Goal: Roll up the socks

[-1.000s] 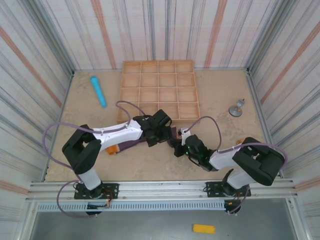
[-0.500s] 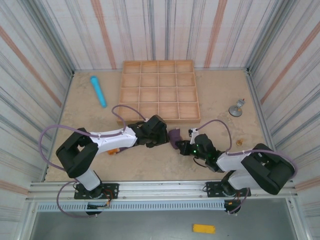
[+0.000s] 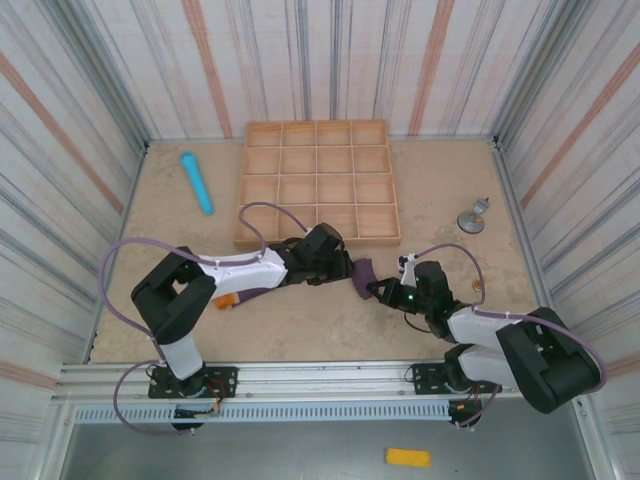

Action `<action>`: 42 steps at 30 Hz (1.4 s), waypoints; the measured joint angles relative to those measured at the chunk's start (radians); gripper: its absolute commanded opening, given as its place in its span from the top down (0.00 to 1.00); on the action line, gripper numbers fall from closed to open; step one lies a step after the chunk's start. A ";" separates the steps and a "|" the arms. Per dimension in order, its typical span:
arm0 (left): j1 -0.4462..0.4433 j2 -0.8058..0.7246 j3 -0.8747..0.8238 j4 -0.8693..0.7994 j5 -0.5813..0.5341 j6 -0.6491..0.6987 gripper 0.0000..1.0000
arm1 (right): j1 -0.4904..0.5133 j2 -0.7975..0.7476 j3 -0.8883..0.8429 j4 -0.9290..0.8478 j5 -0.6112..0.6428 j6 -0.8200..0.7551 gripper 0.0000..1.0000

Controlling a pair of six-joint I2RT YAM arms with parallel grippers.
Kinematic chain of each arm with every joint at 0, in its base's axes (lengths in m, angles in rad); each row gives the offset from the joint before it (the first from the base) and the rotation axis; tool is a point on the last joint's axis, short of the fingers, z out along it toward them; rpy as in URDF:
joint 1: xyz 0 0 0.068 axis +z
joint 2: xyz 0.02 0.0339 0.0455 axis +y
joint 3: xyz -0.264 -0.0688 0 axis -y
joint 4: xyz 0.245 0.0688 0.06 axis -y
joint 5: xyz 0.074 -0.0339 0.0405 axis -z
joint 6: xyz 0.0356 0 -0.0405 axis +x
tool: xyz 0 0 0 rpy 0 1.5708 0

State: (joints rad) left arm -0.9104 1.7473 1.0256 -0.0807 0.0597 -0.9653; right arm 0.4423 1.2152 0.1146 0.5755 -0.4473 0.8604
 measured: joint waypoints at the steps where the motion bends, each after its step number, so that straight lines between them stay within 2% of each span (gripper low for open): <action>1: -0.004 0.007 0.007 0.005 0.001 0.005 0.35 | -0.013 0.016 0.006 0.003 -0.022 0.007 1.00; 6: -0.015 0.027 0.021 0.013 0.014 0.016 0.37 | -0.063 0.079 0.025 0.021 -0.112 0.044 1.00; 17: -0.034 0.089 0.054 0.041 0.029 0.023 0.37 | -0.122 0.065 0.093 -0.164 -0.164 0.056 1.00; 24: -0.049 0.148 0.090 0.061 0.030 0.019 0.40 | -0.144 0.133 0.125 -0.173 -0.227 0.062 1.00; 31: -0.056 0.166 0.100 0.081 0.036 -0.006 0.60 | -0.151 0.129 0.125 -0.178 -0.231 0.075 1.00; 36: -0.056 0.179 0.113 0.085 0.038 -0.030 0.67 | -0.155 0.109 0.126 -0.202 -0.222 0.075 0.87; 42: -0.051 0.205 0.164 0.043 0.060 -0.032 0.74 | -0.156 0.048 0.135 -0.308 -0.197 0.075 0.65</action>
State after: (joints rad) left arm -0.9611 1.9526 1.1900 -0.0380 0.1192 -0.9974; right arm 0.2859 1.2636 0.2493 0.2672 -0.6441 0.9356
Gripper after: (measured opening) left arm 0.316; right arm 0.292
